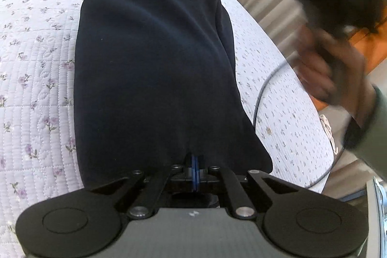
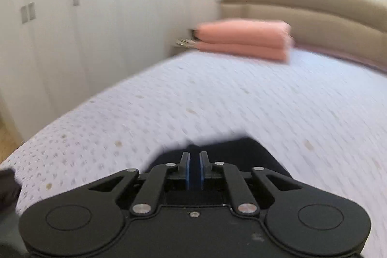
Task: Fold large clothes
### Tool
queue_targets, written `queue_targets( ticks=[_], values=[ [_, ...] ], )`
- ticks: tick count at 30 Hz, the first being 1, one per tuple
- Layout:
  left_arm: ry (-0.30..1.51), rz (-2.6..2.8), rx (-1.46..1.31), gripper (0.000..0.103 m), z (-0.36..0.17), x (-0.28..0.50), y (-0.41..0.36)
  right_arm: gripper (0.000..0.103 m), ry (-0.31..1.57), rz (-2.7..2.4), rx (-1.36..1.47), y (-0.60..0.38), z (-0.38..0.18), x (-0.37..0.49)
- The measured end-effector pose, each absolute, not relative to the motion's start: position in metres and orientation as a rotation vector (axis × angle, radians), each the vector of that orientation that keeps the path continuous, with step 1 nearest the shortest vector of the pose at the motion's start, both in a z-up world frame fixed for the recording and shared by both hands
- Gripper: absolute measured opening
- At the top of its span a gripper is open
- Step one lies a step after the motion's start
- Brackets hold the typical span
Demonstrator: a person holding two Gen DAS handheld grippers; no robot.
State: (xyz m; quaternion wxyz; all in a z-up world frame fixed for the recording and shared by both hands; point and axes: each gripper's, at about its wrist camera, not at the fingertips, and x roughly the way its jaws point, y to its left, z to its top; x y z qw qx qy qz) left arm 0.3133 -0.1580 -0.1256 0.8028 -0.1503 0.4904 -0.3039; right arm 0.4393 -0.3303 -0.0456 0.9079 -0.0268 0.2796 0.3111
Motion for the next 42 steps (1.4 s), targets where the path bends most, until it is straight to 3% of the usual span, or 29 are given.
queue_targets(
  ticks=[5,9,12,16,18,19,21,22,24,28,30,32,36,39,41,42],
  values=[
    [1.009,-0.641,-0.369,0.004,-0.128,0.309,-0.150,0.003,0.690,0.532,-0.243,-0.295,-0.137,0.510],
    [1.027,-0.663,-0.401,0.004,-0.124,0.303,-0.144,0.005,0.892,0.258,-0.013,-0.351,-0.177,0.566],
    [1.047,-0.707,-0.410,0.006,-0.115,0.298,-0.138,0.009,0.862,0.163,-0.127,-0.371,-0.167,0.555],
    [0.946,-0.741,-0.432,0.014,-0.082,0.302,-0.126,0.011,0.779,0.191,-0.062,-0.404,-0.118,0.517],
    [0.878,-0.718,-0.452,0.016,-0.068,0.313,-0.123,0.020,0.718,0.261,-0.006,-0.405,-0.092,0.485],
    [0.853,-0.696,-0.467,0.017,-0.067,0.320,-0.124,0.030,0.712,0.302,0.014,-0.399,-0.087,0.476],
    [0.845,-0.616,-0.480,0.018,-0.077,0.335,-0.124,0.032,0.744,0.392,0.020,-0.385,-0.091,0.458],
    [0.861,-0.593,-0.481,0.018,-0.087,0.340,-0.125,0.032,0.772,0.405,0.001,-0.376,-0.099,0.456],
    [0.912,-0.558,-0.499,0.003,-0.114,0.344,-0.124,0.023,0.833,0.375,-0.112,-0.365,-0.134,0.454],
    [0.948,-0.548,-0.721,0.004,-0.132,0.332,-0.098,0.022,0.836,0.292,-0.014,-0.392,-0.141,0.455],
    [0.953,-0.536,-0.714,0.007,-0.125,0.321,-0.091,0.018,0.839,0.237,-0.042,-0.392,-0.133,0.451],
    [0.943,-0.537,-0.711,0.020,-0.115,0.314,-0.087,0.025,0.852,0.251,-0.050,-0.392,-0.118,0.434],
    [0.954,-0.545,-0.646,0.022,-0.105,0.308,-0.092,0.025,0.847,0.430,0.069,-0.375,-0.108,0.414],
    [1.039,-0.539,-0.604,0.013,-0.130,0.297,-0.093,0.024,0.908,0.456,-0.039,-0.355,-0.136,0.393],
    [1.055,-0.523,-0.686,0.003,-0.147,0.287,-0.078,0.019,0.974,0.437,-0.074,-0.360,-0.166,0.377],
    [1.061,-0.518,-0.759,0.003,-0.154,0.284,-0.068,0.018,0.997,0.434,-0.046,-0.369,-0.174,0.367]
  ],
)
